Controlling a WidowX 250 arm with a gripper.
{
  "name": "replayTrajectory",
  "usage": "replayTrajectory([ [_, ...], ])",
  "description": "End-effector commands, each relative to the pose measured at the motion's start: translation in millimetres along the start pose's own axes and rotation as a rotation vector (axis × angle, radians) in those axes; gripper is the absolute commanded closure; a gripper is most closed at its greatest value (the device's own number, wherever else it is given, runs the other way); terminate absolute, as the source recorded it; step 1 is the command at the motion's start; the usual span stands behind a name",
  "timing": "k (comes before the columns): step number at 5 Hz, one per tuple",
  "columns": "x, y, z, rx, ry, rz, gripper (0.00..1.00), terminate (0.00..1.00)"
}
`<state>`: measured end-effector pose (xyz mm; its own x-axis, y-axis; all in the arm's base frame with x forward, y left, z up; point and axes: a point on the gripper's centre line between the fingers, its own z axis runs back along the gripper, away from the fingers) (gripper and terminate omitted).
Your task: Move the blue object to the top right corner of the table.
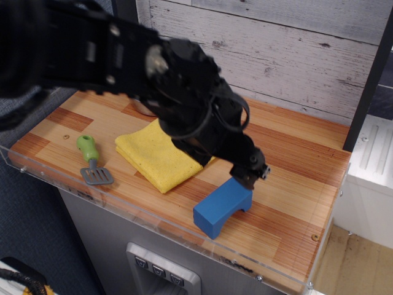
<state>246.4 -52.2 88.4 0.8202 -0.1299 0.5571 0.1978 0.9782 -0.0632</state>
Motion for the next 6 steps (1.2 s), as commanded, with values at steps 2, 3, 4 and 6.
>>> replayTrajectory([
  [2, -20, 7, -24, 0.032, 0.064, -0.014, 0.00, 0.00],
  [3, -29, 11, -30, 0.053, 0.096, -0.021, 0.00, 0.00],
  [4, -34, 12, -33, 0.058, 0.109, -0.019, 0.00, 0.00],
  [6, -45, 11, -46, 0.067, 0.152, -0.033, 0.00, 0.00],
])
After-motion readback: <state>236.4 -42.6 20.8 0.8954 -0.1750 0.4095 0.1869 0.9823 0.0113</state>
